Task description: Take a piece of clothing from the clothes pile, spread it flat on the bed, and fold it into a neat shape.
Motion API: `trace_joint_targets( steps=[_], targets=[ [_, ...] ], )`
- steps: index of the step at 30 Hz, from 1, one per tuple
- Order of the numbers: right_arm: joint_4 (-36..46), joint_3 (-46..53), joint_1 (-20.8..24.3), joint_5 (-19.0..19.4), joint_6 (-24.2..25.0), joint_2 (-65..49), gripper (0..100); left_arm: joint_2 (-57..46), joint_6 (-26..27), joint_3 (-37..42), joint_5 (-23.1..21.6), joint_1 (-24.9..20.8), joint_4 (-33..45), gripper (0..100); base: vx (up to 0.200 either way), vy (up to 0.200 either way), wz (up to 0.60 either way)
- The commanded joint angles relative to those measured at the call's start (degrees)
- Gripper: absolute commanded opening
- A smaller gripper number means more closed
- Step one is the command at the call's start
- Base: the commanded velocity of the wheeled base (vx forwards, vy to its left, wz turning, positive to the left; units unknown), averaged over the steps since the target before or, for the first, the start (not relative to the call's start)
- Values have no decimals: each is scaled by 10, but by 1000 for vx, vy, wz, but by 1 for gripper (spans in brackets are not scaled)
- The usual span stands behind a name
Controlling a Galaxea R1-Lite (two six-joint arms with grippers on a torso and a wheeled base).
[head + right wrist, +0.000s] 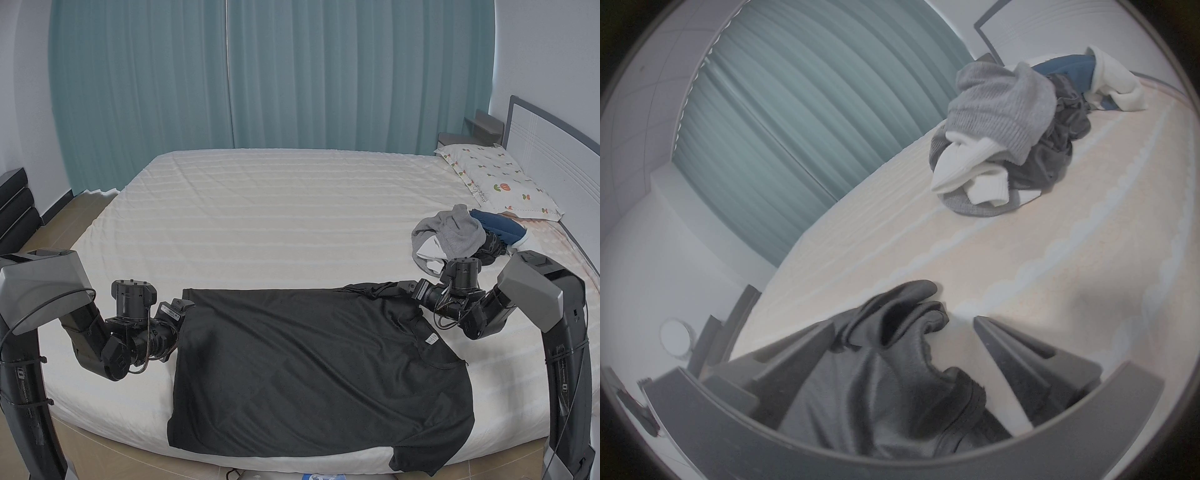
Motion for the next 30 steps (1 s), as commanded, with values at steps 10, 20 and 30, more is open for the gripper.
trace_joint_targets(
  steps=[10,20,30],
  targets=[
    [-85,-113,5,-46,-50,88,0,9,-1,6,-2,17,-2,100,0,0,0],
    [-94,-195,3,-52,-99,140,0,9,0,8,-2,17,-2,100,0,0,0],
    [-90,-176,-6,-44,-98,127,100,13,1,7,-1,17,-2,100,0,0,0]
  ],
)
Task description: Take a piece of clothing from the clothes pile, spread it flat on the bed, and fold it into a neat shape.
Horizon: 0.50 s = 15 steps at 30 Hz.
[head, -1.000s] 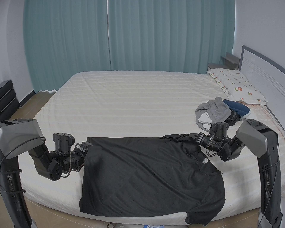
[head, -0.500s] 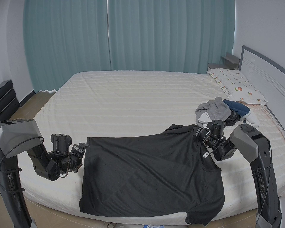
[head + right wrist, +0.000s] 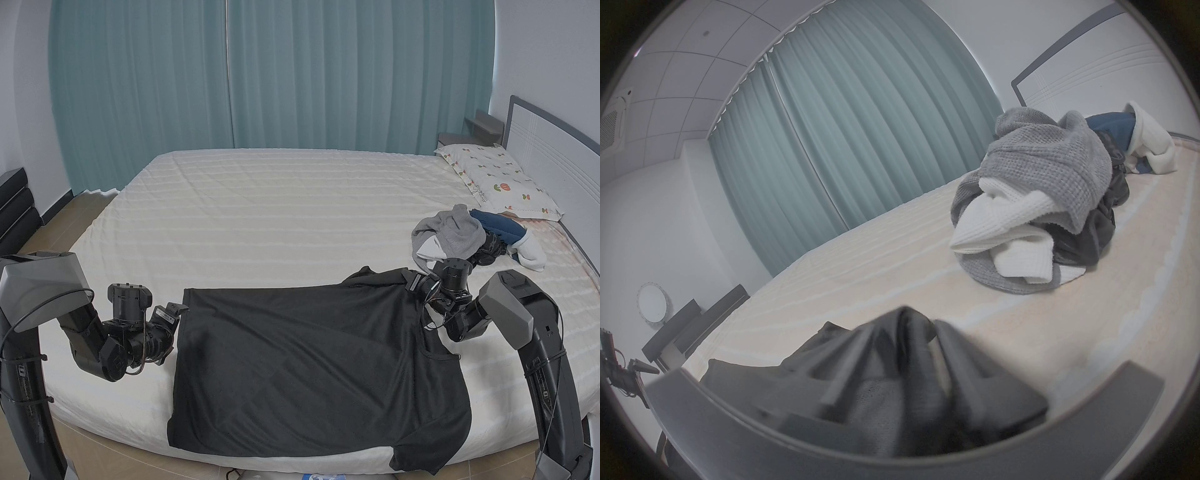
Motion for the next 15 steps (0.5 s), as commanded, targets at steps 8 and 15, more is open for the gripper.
trace_joint_targets(
  steps=[8,15],
  targets=[
    [-3,125,-24,49,97,-122,100,3,1,0,0,0,0,100,0,0,0],
    [-23,262,-56,71,100,-159,100,4,1,0,-1,0,0,100,0,0,0]
  ],
)
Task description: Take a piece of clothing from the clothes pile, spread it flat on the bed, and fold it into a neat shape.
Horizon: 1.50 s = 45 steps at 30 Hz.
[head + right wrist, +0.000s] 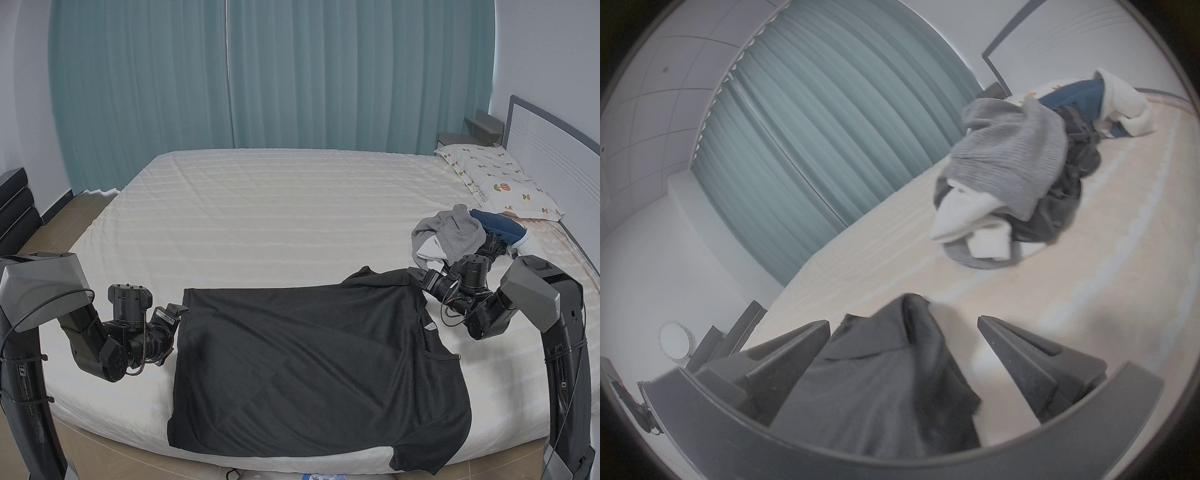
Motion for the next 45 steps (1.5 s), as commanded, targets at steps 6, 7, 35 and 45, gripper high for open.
trace_joint_targets(
  steps=[6,7,35,45],
  targets=[
    [-55,212,-43,28,8,-75,100,2,1,1,0,0,-1,100,0,0,0],
    [-56,214,-43,29,8,-76,100,2,1,1,0,0,-1,100,0,0,0],
    [-65,240,-29,59,34,-57,0,1,1,2,0,0,-1,100,0,0,0],
    [-136,300,-66,59,48,-111,0,1,2,2,0,0,-1,100,0,0,0]
  ],
)
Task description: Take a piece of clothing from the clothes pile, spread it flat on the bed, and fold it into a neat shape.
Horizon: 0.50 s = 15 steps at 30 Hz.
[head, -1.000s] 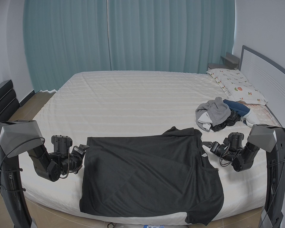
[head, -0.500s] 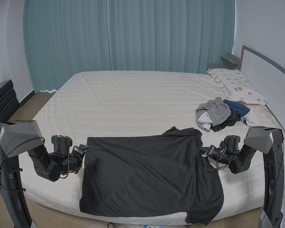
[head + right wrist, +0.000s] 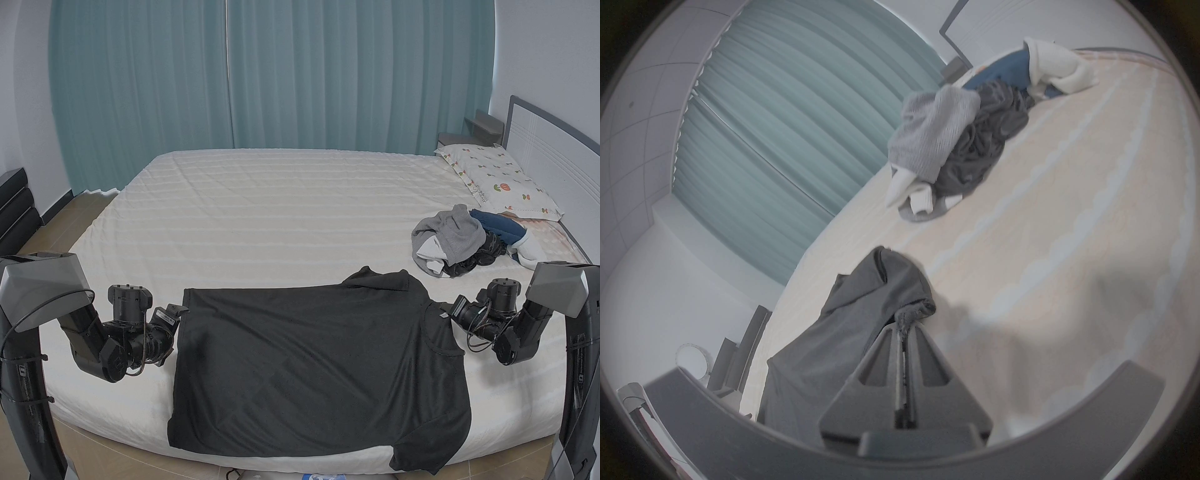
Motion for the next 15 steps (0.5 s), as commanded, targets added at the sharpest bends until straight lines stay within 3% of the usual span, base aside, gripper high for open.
trace_joint_targets(
  steps=[1,7,15],
  targets=[
    [-14,25,-22,0,-9,-26,0,1,0,1,0,0,0,100,0,0,0],
    [-13,29,-33,0,-49,-10,0,1,0,1,0,0,1,100,0,0,0],
    [-15,21,-40,0,-54,6,0,-3,3,6,0,0,1,100,0,0,0]
  ],
)
